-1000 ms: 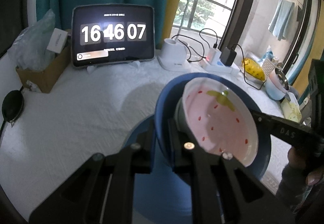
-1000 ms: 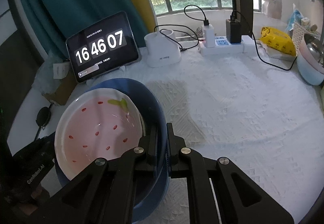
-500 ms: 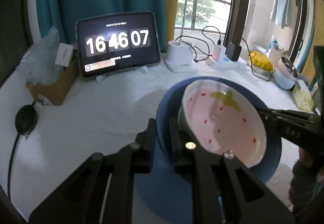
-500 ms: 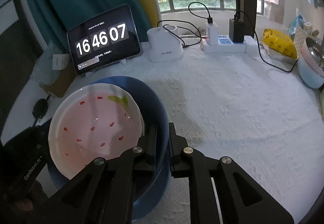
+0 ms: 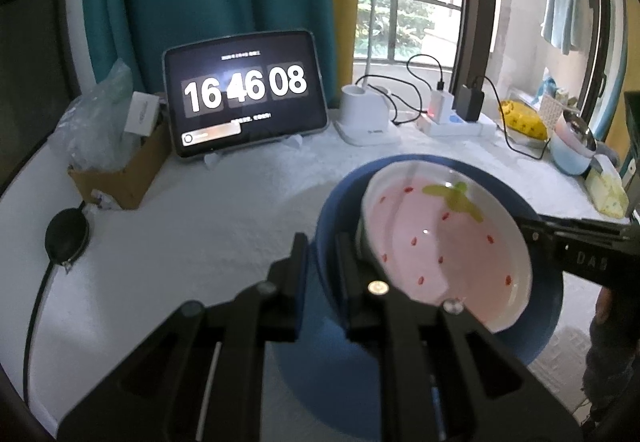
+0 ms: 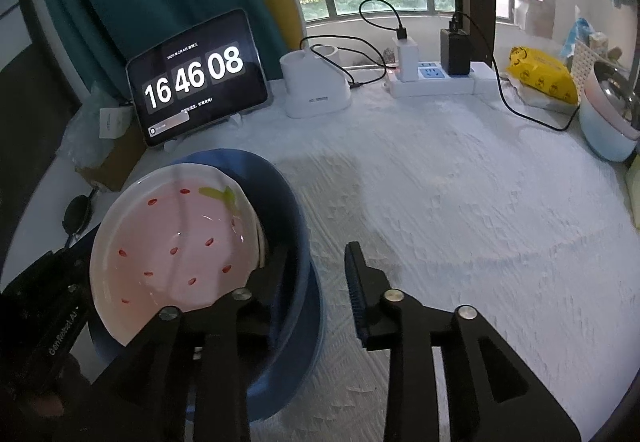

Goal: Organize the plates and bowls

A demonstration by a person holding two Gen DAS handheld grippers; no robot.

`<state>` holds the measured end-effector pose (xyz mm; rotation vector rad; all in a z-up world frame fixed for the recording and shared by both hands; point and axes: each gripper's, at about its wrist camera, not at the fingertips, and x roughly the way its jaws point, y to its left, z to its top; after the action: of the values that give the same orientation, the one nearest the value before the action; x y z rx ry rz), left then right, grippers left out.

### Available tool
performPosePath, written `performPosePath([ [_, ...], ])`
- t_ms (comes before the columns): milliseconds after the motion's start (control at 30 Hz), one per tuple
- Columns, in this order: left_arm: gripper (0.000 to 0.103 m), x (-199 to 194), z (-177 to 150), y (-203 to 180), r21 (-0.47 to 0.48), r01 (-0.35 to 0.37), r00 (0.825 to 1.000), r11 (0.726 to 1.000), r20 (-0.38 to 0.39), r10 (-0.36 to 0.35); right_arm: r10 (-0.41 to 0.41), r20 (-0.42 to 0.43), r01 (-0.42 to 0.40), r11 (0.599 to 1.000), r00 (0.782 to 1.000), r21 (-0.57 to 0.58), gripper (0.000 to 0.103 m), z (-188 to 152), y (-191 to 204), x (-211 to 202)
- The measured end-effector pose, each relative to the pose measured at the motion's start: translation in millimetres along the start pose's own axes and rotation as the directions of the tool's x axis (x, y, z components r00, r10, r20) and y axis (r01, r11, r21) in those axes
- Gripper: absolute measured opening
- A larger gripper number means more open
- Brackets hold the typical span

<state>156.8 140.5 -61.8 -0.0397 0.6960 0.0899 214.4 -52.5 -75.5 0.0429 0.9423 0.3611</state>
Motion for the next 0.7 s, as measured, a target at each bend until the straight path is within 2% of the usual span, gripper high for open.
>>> performPosePath([
  [133,0.016,-6,-1,-2,0.007,-0.019,1.0,1.0,0.008,0.019,-0.01,0.008,0.011,1.0,1.0,-0.026,0.035,-1,3,-5],
  [233,0.017,-12,0,-3,-0.003,-0.022,1.0,1.0,0.018,0.022,-0.013,0.024,0.014,0.999,1.0,-0.039,0.042,-1,4,-11],
  [467,0.021,-23,-1,-6,-0.008,-0.024,0.999,1.0,0.028,0.025,-0.024,0.04,0.025,0.999,0.999,-0.045,0.049,-3,2,-20],
  [533,0.026,-27,-1,-8,-0.008,-0.03,0.999,1.0,0.036,0.03,-0.026,0.045,0.028,0.999,0.999,-0.045,0.049,-4,2,-23],
  [567,0.039,-29,-1,-8,-0.01,-0.031,0.999,0.999,0.039,0.032,-0.027,0.047,0.029,0.999,0.999,-0.046,0.049,-5,2,-25],
  [600,0.059,-31,-1,-8,-0.015,-0.027,0.999,1.0,0.044,0.028,-0.028,0.05,0.03,0.998,0.998,-0.046,0.049,-5,1,-27],
  [667,0.068,-36,-2,-8,-0.026,-0.016,0.998,1.0,0.058,0.017,-0.029,0.055,0.032,0.998,0.998,-0.045,0.05,-7,0,-31],
  [700,0.068,-39,-2,-8,-0.027,-0.015,0.998,1.0,0.062,0.017,-0.03,0.057,0.032,0.998,0.998,-0.045,0.05,-7,0,-33],
])
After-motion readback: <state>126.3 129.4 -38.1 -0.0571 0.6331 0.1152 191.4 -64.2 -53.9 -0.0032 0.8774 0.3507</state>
